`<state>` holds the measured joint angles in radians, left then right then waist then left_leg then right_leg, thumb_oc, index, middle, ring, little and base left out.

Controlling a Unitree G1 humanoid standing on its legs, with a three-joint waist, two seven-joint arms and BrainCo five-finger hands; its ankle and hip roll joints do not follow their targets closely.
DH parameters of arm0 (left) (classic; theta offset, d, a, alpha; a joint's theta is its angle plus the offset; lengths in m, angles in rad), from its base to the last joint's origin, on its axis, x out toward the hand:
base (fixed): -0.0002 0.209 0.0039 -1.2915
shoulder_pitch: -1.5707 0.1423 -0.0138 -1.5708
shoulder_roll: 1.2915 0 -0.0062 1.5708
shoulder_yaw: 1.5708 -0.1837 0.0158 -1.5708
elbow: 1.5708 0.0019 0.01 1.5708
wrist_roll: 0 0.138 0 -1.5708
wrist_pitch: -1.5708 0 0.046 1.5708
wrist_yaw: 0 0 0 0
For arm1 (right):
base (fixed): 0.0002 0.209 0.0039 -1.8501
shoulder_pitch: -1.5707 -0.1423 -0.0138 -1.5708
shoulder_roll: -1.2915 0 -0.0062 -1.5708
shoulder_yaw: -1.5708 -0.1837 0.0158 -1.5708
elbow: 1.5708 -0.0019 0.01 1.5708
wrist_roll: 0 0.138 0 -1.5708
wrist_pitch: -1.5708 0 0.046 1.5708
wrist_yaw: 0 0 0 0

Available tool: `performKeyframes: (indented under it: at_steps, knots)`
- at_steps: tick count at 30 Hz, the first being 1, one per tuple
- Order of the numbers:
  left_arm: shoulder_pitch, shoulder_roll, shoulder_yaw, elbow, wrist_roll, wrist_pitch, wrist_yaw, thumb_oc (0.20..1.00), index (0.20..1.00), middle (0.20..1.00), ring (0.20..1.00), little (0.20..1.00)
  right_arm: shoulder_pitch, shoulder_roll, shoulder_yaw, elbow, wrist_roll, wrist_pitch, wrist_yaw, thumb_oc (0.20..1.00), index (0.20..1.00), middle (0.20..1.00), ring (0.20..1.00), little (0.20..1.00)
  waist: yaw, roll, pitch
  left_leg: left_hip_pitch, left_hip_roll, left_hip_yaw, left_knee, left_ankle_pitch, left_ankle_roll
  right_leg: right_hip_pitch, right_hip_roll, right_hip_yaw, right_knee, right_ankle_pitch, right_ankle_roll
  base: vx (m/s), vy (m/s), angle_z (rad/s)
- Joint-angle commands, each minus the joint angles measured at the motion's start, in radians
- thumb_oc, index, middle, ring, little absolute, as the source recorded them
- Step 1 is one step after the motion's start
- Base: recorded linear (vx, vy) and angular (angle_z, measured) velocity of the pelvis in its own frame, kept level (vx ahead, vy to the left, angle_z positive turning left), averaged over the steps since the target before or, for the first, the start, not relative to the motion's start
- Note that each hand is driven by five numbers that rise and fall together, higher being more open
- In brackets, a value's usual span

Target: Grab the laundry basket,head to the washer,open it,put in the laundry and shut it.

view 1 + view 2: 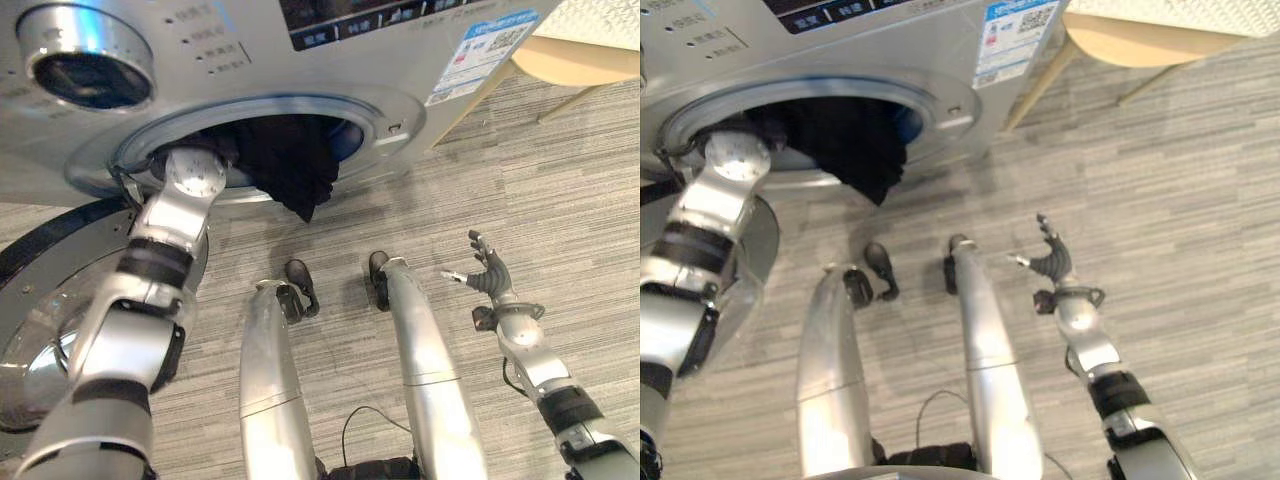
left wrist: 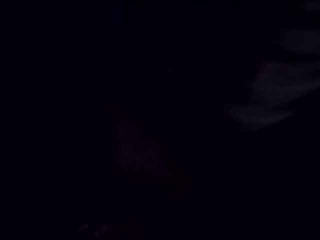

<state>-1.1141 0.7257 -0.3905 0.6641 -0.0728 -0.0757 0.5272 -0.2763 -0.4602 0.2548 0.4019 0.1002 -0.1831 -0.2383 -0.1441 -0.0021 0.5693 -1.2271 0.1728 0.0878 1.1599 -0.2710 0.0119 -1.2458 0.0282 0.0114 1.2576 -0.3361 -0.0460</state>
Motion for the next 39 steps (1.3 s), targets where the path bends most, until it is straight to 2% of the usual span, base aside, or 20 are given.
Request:
performKeyframes:
  at_steps: [1, 3, 5, 10, 11, 12, 13, 16, 21, 27, 34, 39]
  knots:
    - [-0.107, 0.09, -0.058, 0.062, 0.17, -0.011, 0.19, 0.2, 0.2, 0.2, 0.2, 0.2, 0.047, 0.001, 0.025, -0.066, 0.075, -0.115, -0.021, 1.0, 1.0, 1.0, 1.0, 1.0, -0.022, 0.009, -0.112, 0.003, 0.022, -0.051, 0.056, -0.094, 0.074, 0.052, -0.003, 0.001, -0.159, 0.02, 0.056, 0.0, 0.0, 0.0]
    - [-0.167, 0.115, -0.108, 0.108, 0.196, -0.001, 0.213, 0.2, 0.2, 0.2, 0.2, 0.2, 0.043, -0.013, 0.039, -0.072, 0.086, -0.128, -0.019, 1.0, 1.0, 1.0, 1.0, 1.0, -0.028, 0.005, -0.114, -0.02, 0.024, -0.055, 0.076, -0.099, 0.074, 0.033, 0.001, 0.001, -0.147, 0.02, 0.058, 0.02, -0.007, -0.06]
    - [-0.361, 0.232, -0.313, 0.2, 0.305, 0.048, 0.247, 0.2, 0.2, 0.2, 0.2, 0.2, 0.057, -0.077, 0.067, -0.109, 0.128, -0.167, 0.006, 1.0, 1.0, 1.0, 1.0, 1.0, -0.041, 0.006, -0.115, -0.094, 0.032, -0.073, 0.147, -0.12, 0.081, -0.03, 0.013, -0.008, -0.106, 0.022, 0.061, 0.06, 0.01, -0.04]
    - [-0.45, 0.229, -0.42, 0.281, 0.348, 0.059, 0.206, 0.2, 0.2, 0.2, 0.2, 0.2, 0.073, -0.1, 0.079, -0.114, 0.139, -0.178, 0.003, 1.0, 1.0, 1.0, 1.0, 1.0, -0.033, 0.008, -0.121, -0.181, 0.027, -0.102, 0.218, -0.131, 0.082, -0.095, 0.013, -0.034, -0.058, 0.018, 0.06, 0.01, -0.003, -0.02]
    - [-0.45, 0.229, -0.42, 0.281, 0.349, 0.059, 0.205, 0.42, 0.42, 0.42, 0.42, 0.42, 0.073, -0.1, 0.08, -0.113, 0.139, -0.179, 0.003, 1.0, 1.0, 1.0, 1.0, 1.0, -0.033, 0.009, -0.123, -0.184, 0.027, -0.103, 0.219, -0.131, 0.082, -0.097, 0.013, -0.035, -0.057, 0.017, 0.06, 0.0, 0.0, 0.0]
    - [-0.435, 0.219, -0.417, 0.289, 0.349, 0.062, 0.184, 1.0, 1.0, 1.0, 1.0, 1.0, 0.076, -0.102, 0.079, -0.116, 0.137, -0.179, 0.002, 1.0, 1.0, 1.0, 1.0, 1.0, -0.031, 0.008, -0.125, -0.192, 0.026, -0.104, 0.232, -0.135, 0.082, -0.106, 0.013, -0.039, -0.047, 0.014, 0.056, 0.0, 0.0, 0.0]
    - [-0.414, 0.174, -0.401, 0.32, 0.329, 0.054, 0.116, 1.0, 1.0, 1.0, 1.0, 1.0, 0.075, -0.099, 0.078, -0.108, 0.134, -0.168, 0.002, 1.0, 1.0, 1.0, 1.0, 1.0, -0.028, 0.006, -0.128, -0.206, 0.021, -0.107, 0.248, -0.138, 0.082, -0.119, 0.011, -0.045, -0.032, 0.01, 0.053, 0.0, 0.0, 0.0]
    - [-0.423, 0.161, -0.466, 0.35, 0.385, 0.049, -0.034, 1.0, 1.0, 1.0, 1.0, 1.0, 0.066, -0.113, 0.059, -0.104, 0.128, -0.15, 0.022, 1.0, 1.0, 1.0, 1.0, 1.0, -0.024, 0.009, -0.139, -0.219, 0.013, -0.112, 0.263, -0.143, 0.081, -0.133, 0.008, -0.05, -0.015, 0.002, 0.049, 0.0, -0.004, 0.01]
    - [-0.375, 0.123, -0.474, 0.332, 0.415, 0.03, -0.171, 1.0, 1.0, 1.0, 1.0, 1.0, 0.054, -0.116, 0.04, -0.099, 0.122, -0.134, 0.054, 1.0, 1.0, 1.0, 1.0, 1.0, -0.016, 0.004, -0.149, -0.223, -0.001, -0.113, 0.268, -0.15, 0.077, -0.14, -0.002, -0.049, 0.0, -0.008, 0.043, 0.0, -0.006, 0.06]
    - [-0.342, 0.113, -0.489, 0.273, 0.46, 0.009, -0.206, 1.0, 1.0, 1.0, 1.0, 1.0, 0.032, -0.113, 0.04, -0.084, 0.118, -0.134, 0.066, 1.0, 1.0, 1.0, 1.0, 1.0, -0.007, 0.004, -0.162, -0.224, -0.019, -0.11, 0.234, -0.138, 0.066, -0.145, -0.011, -0.043, -0.016, -0.003, 0.042, -0.01, -0.01, 0.11]
    - [-0.252, 0.173, -0.48, 0.135, 0.54, 0.0, -0.199, 1.0, 1.0, 1.0, 1.0, 1.0, 0.017, -0.112, 0.038, -0.077, 0.087, -0.136, 0.057, 1.0, 1.0, 1.0, 1.0, 1.0, 0.01, 0.012, -0.167, -0.202, -0.027, -0.104, 0.172, -0.121, 0.06, -0.125, -0.017, -0.039, -0.063, 0.011, 0.047, -0.01, 0.004, 0.04]
    - [0.041, 0.155, -0.286, -0.026, 0.535, -0.011, -0.142, 1.0, 1.0, 1.0, 1.0, 1.0, 0.034, -0.08, 0.015, -0.076, 0.059, -0.141, 0.027, 1.0, 1.0, 1.0, 1.0, 1.0, 0.04, 0.017, -0.165, -0.181, -0.029, -0.101, 0.134, -0.115, 0.06, -0.101, -0.021, -0.042, -0.1, 0.015, 0.047, 0.0, 0.0, 0.0]
